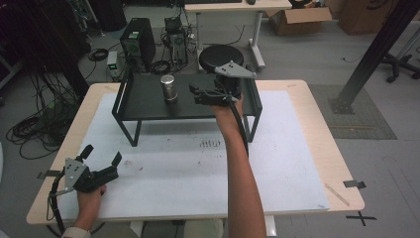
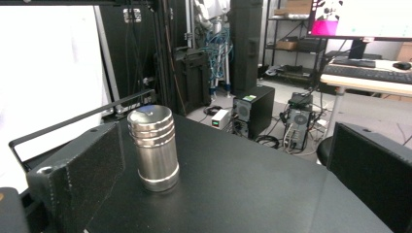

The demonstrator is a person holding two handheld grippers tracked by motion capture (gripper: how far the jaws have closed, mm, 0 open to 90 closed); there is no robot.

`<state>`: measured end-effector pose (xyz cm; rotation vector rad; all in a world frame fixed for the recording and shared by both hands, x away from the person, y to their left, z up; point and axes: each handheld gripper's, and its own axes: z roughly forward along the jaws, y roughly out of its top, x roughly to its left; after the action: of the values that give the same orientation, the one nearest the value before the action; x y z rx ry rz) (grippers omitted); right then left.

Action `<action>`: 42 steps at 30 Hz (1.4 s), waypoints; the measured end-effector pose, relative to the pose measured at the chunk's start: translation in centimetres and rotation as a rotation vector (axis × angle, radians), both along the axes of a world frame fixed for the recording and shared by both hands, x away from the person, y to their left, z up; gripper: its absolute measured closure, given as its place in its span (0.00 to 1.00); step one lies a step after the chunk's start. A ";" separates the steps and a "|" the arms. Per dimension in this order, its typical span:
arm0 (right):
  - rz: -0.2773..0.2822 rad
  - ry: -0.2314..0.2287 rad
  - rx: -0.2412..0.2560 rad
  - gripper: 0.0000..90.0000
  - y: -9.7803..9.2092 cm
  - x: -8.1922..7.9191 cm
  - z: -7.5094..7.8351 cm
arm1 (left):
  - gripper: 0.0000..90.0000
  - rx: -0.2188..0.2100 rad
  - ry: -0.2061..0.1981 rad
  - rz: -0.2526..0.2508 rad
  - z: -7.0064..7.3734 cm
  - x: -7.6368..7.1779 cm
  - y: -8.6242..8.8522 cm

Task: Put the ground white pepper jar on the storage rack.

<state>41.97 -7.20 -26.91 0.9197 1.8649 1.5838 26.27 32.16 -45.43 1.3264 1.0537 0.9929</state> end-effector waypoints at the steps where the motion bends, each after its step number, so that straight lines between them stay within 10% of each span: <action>1: -0.004 -0.002 -0.001 0.00 -0.2 -0.1 0.0 | 0.00 0.001 0.000 0.000 0.0 0.0 0.0; 42: -0.058 -0.102 0.086 0.00 -6.1 -6.6 -3.0 | 0.00 0.008 0.001 0.000 0.0 0.0 0.0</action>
<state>35.34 -13.28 -29.92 0.9037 1.6979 1.6548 26.27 32.15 -45.43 1.3335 1.0520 0.9973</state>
